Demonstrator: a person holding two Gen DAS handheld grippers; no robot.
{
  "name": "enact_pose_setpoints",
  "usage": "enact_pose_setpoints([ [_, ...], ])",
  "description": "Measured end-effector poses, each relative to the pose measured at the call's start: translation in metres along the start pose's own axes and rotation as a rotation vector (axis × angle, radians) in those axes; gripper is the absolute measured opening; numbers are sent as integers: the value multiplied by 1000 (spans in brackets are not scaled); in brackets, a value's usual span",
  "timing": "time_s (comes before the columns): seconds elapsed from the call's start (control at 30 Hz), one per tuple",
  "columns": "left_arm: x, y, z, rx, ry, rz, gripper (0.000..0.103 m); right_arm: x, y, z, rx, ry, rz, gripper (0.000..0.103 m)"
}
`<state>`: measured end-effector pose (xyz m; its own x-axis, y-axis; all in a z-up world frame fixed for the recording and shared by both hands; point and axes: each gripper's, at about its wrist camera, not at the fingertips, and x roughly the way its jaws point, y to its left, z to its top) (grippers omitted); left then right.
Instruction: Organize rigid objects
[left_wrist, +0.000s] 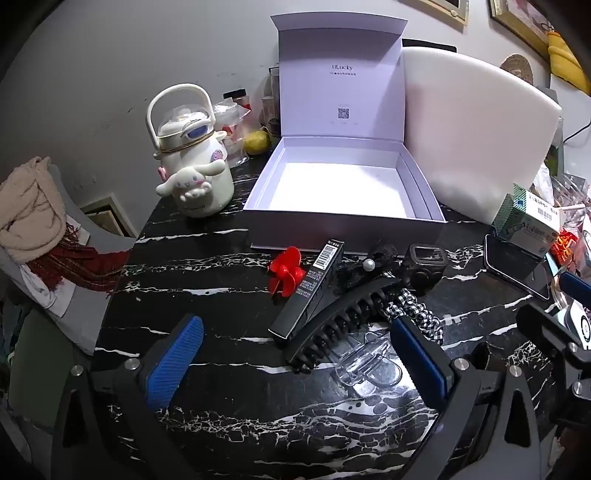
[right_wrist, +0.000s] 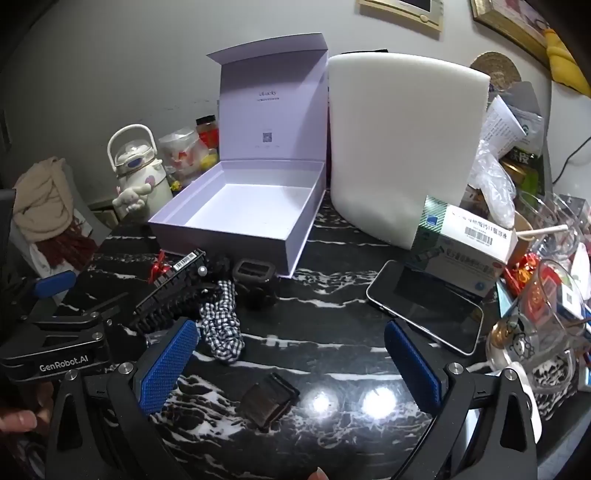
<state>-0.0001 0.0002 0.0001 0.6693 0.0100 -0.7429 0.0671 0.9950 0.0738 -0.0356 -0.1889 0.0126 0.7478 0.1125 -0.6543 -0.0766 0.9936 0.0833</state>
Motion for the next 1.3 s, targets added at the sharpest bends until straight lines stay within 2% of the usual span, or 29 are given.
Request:
enact_pose_setpoints([
  [0.33,-2,-4,6,3,17,-11,103,4,0,-1,-19,9,-32,103],
  [0.5,-3,1,-1,13,-4,-29,103,0,3,-1,-23,-3,-32,103],
  [0.87,-1,5,-3,-4,13,-41,103,0,3,-2,-21,-2,-71,103],
  [1.3,-1,7,-6,-8,14,-52,103,-1,6,-5,-30,0,-45,103],
])
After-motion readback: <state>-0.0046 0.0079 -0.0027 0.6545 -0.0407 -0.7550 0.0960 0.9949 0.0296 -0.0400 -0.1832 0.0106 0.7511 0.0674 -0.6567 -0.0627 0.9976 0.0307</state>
